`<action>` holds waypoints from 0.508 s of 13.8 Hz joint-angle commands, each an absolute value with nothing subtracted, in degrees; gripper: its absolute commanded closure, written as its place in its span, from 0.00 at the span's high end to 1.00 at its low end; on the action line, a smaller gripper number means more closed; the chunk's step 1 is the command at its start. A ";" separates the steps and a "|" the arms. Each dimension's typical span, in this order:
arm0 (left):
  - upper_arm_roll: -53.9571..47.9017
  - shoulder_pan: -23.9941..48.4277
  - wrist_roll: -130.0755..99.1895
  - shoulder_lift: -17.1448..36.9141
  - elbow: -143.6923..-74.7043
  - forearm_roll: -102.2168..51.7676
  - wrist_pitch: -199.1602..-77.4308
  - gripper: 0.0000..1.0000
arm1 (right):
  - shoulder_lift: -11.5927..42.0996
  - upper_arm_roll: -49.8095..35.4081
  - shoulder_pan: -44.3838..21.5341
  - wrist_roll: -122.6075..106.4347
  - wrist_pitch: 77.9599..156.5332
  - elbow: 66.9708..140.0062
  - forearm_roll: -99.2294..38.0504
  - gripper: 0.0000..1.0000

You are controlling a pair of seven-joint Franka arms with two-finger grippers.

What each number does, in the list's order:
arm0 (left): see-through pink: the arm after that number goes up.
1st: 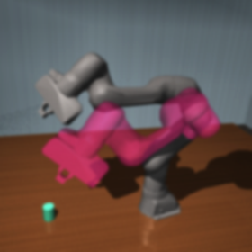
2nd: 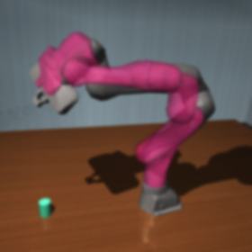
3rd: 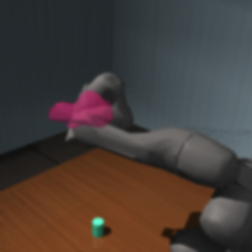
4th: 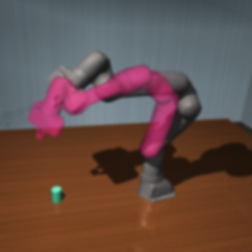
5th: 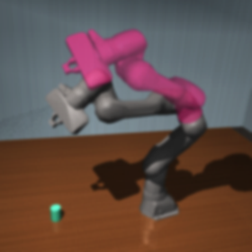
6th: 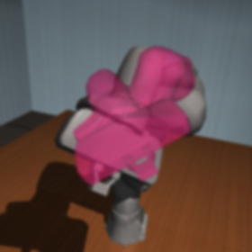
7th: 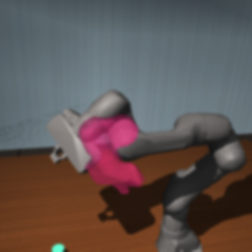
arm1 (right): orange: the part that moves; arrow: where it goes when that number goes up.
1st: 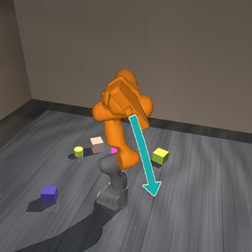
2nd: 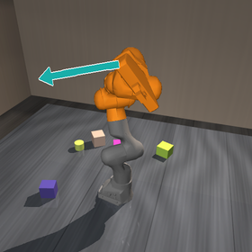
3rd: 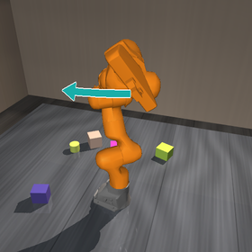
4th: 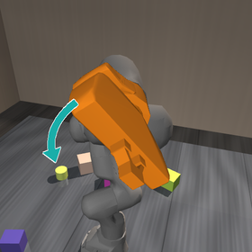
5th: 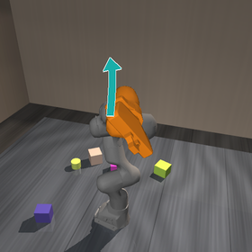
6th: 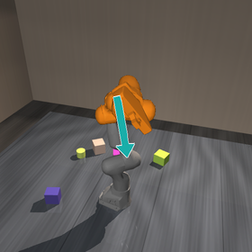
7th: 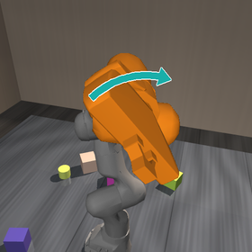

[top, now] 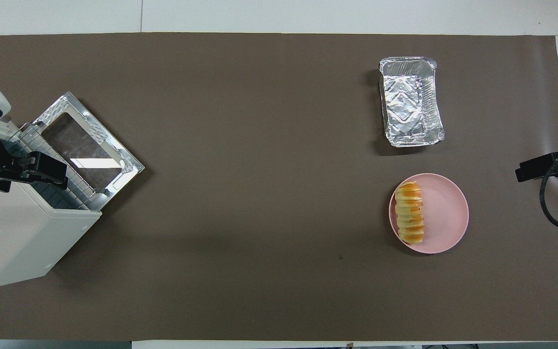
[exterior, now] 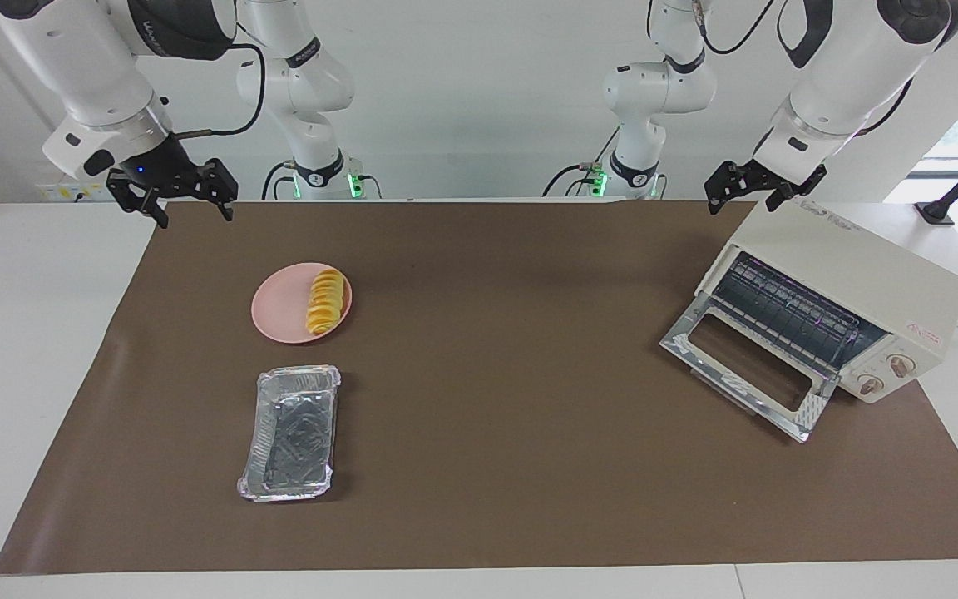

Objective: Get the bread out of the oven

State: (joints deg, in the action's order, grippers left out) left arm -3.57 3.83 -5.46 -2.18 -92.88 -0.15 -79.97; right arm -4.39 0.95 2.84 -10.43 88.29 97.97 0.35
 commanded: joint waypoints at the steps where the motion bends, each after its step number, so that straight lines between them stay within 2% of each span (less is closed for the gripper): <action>1: -3.69 3.25 -4.83 -3.52 -94.22 -1.14 -80.77 1.00 | -4.92 0.44 3.87 -11.51 89.03 98.61 0.70 1.00; 7: -3.69 3.16 -4.83 -3.52 -94.22 -1.14 -80.77 1.00 | -4.13 0.53 4.83 -11.78 87.10 96.33 0.00 1.00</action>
State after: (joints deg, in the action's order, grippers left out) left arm -3.57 3.83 -5.46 -2.18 -92.88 -0.15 -79.97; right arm -4.40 0.99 3.64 -10.43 87.99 97.22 0.34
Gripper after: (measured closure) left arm 0.000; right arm 0.000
